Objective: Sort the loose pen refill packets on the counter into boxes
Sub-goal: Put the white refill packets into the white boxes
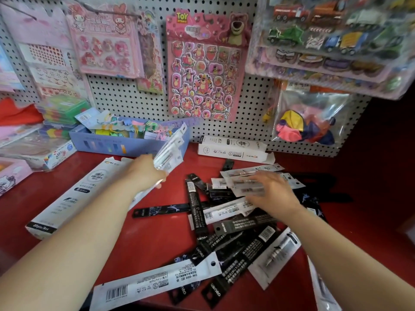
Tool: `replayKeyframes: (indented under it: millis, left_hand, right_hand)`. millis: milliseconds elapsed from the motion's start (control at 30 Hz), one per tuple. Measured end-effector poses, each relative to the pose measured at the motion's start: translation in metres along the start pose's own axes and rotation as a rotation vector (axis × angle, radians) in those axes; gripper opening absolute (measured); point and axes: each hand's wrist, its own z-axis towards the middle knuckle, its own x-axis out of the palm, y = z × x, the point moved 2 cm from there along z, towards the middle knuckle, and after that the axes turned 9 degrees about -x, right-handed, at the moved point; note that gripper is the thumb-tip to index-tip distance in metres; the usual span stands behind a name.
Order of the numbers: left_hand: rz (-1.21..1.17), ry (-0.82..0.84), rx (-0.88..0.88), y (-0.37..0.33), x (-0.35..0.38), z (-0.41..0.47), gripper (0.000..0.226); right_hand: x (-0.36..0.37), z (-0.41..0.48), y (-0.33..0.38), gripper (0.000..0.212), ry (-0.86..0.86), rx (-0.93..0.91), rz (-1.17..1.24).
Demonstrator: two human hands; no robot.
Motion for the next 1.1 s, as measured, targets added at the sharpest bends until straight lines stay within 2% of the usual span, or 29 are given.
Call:
replayKeyframes:
  millis: [100,300,467,700,867,1000,1100]
  left_hand:
    - [0.017,0.061,0.072,-0.017,0.005,-0.001,0.04]
    - [0.077,0.211,0.138,-0.057,0.041,0.001,0.014]
    - [0.103,0.278,0.161,-0.089,0.068,0.01,0.007]
    - [0.096,0.25,0.198,-0.113,0.1,0.039,0.036]
    - [0.263,0.18,0.235,-0.122,0.116,0.044,0.06]
    - [0.398,0.153,0.245,-0.119,0.12,0.047,0.07]
    - [0.38,0.167,0.23,-0.116,0.12,0.05,0.078]
  right_hand:
    - [-0.012,-0.002,-0.028,0.061,0.109,0.094,-0.038]
    - [-0.016,0.007,-0.048,0.062,0.226,0.056,-0.116]
    - [-0.017,0.024,-0.048,0.065,0.287,0.001,-0.138]
    - [-0.025,0.031,-0.061,0.049,0.24,-0.078,-0.302]
    - [-0.023,0.034,-0.07,0.046,0.344,-0.06,-0.322]
    - [-0.023,0.04,-0.073,0.041,0.384,-0.06,-0.258]
    - [-0.023,0.041,-0.073,0.026,0.298,-0.075,-0.202]
